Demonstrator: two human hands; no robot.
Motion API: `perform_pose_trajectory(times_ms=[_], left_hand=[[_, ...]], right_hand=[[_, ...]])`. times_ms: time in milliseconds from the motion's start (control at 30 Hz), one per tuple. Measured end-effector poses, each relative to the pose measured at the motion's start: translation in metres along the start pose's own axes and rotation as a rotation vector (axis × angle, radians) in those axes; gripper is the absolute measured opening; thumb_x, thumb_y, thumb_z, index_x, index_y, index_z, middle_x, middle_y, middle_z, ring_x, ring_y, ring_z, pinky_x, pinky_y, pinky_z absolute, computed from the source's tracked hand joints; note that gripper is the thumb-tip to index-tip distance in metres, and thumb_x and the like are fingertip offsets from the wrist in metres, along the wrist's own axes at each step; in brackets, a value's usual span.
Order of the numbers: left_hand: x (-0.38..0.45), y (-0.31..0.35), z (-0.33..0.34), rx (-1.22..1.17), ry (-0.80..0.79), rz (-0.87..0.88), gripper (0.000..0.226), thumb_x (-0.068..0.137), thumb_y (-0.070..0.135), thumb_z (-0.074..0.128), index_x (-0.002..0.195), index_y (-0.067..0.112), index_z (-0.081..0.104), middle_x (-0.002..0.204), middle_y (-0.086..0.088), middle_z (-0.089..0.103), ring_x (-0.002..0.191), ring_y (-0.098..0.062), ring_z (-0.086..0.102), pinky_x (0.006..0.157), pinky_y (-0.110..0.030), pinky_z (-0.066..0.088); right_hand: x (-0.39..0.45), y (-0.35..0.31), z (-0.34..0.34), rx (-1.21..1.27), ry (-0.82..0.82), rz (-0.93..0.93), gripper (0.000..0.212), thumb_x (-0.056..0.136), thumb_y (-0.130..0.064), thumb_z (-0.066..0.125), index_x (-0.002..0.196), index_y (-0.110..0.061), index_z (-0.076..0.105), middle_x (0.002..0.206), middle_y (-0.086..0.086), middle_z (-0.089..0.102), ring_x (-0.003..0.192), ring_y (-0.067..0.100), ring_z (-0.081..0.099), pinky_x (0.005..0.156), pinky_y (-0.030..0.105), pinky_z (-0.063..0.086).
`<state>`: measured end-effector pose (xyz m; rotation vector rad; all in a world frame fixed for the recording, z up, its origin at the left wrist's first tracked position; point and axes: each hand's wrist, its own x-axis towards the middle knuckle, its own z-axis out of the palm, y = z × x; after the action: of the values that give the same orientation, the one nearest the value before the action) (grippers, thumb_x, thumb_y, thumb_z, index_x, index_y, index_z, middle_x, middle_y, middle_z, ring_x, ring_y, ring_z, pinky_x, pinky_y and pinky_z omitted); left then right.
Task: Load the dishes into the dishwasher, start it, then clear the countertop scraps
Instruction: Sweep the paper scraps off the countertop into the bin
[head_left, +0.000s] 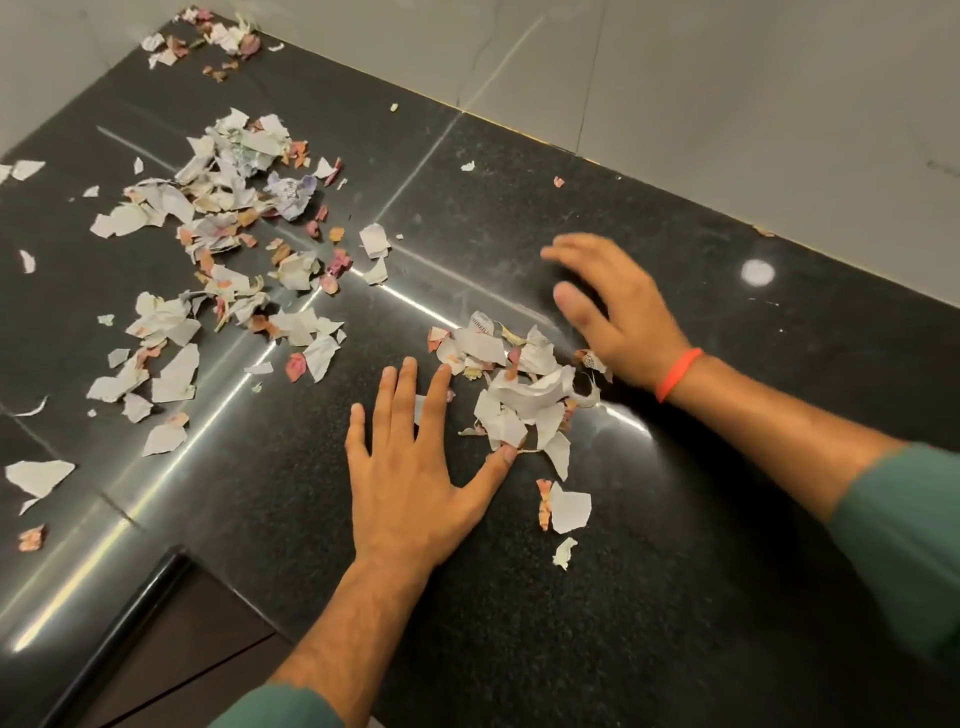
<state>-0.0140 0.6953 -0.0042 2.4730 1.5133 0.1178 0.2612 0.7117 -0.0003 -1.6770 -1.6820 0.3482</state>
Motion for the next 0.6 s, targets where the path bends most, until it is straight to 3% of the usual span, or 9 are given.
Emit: perform_pose_trajectory(times_ms=[267, 400, 600], left_hand=[[0.000, 0.000, 0.001, -0.011, 0.017, -0.003, 0.095, 0.087, 0.088, 0.032, 0.163, 0.037, 0.010, 0.173, 0.002, 0.003, 0.159, -0.014, -0.006, 0.128, -0.052, 0.004], [0.000, 0.000, 0.001, -0.015, 0.024, 0.002, 0.096, 0.087, 0.088, 0.033, 0.163, 0.036, 0.010, 0.173, 0.001, 0.004, 0.159, -0.014, -0.005, 0.128, -0.052, 0.004], [0.000, 0.000, 0.002, -0.008, 0.027, -0.002, 0.096, 0.087, 0.087, 0.033, 0.164, 0.035, 0.010, 0.173, 0.001, 0.004, 0.159, -0.015, -0.005, 0.128, -0.053, 0.005]], right_hand=[[0.096, 0.030, 0.011, -0.324, -0.106, 0.223, 0.088, 0.088, -0.079, 0.025, 0.153, -0.021, 0.041, 0.163, 0.006, 0.031, 0.151, 0.021, 0.026, 0.122, 0.046, 0.020], [0.092, 0.026, 0.011, -0.314, -0.225, 0.191, 0.094, 0.086, -0.083, 0.016, 0.152, -0.021, 0.043, 0.164, 0.006, 0.029, 0.154, 0.021, 0.020, 0.125, 0.046, 0.014], [0.025, -0.018, 0.023, -0.196, -0.358, 0.028, 0.092, 0.086, -0.085, 0.019, 0.147, -0.023, 0.050, 0.163, 0.001, 0.032, 0.153, 0.016, 0.021, 0.126, 0.045, 0.011]])
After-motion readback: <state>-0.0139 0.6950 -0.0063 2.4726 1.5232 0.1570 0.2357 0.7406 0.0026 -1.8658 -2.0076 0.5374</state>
